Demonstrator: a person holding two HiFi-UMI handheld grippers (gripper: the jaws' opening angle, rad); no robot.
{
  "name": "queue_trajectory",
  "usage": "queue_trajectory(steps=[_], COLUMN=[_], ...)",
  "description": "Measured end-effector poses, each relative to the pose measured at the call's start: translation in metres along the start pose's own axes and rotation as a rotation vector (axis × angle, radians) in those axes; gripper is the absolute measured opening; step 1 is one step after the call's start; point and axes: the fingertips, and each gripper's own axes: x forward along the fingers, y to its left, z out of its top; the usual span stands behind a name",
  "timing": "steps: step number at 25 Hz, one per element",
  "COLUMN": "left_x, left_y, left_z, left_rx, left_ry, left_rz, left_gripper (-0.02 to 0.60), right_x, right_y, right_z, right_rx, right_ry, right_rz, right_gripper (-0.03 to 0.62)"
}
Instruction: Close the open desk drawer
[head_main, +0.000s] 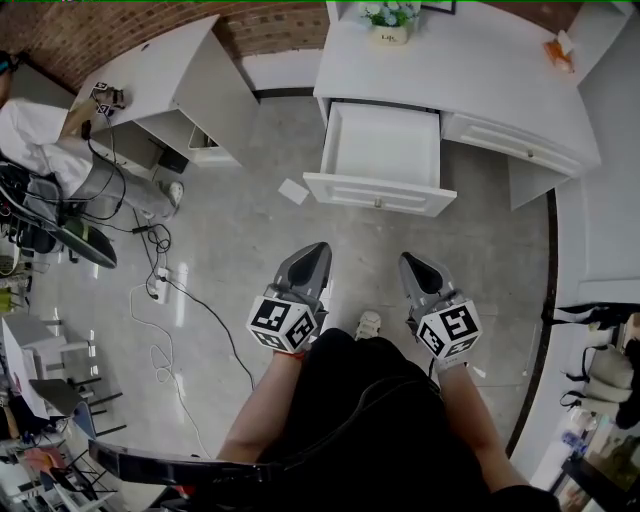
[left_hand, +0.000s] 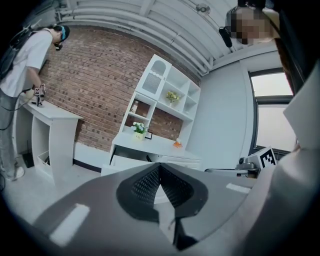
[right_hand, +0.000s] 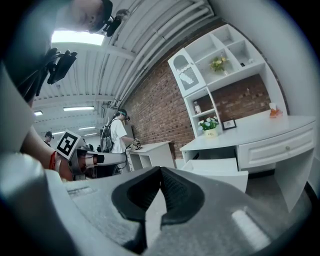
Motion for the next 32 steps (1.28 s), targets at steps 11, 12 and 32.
queue_trajectory(steps=[11,12,32], left_x=[0.021,0.022,0.109], left_y=[0.006,0.008,0.059], left_z=[-0.010,-0.012,-0.039], left_rx=[-0.022,-0.024,-0.023], left_ry=[0.042,0.048,0.191], left_rz=[0.000,-0.001,-0.072], left_gripper=[0.003,0.003,0.003], right_x=[0.014,0.016,0.072], right_y=[-0.015,-0.017,-0.083], right_z=[-0.008,-0.010,-0.032], right_rx=[0.045,0.048,0.085], right_ry=[0.024,0.028,0.123], right_rz=[-0.008,-0.014,-0.201], right_gripper=[0.002,0.003,0.003])
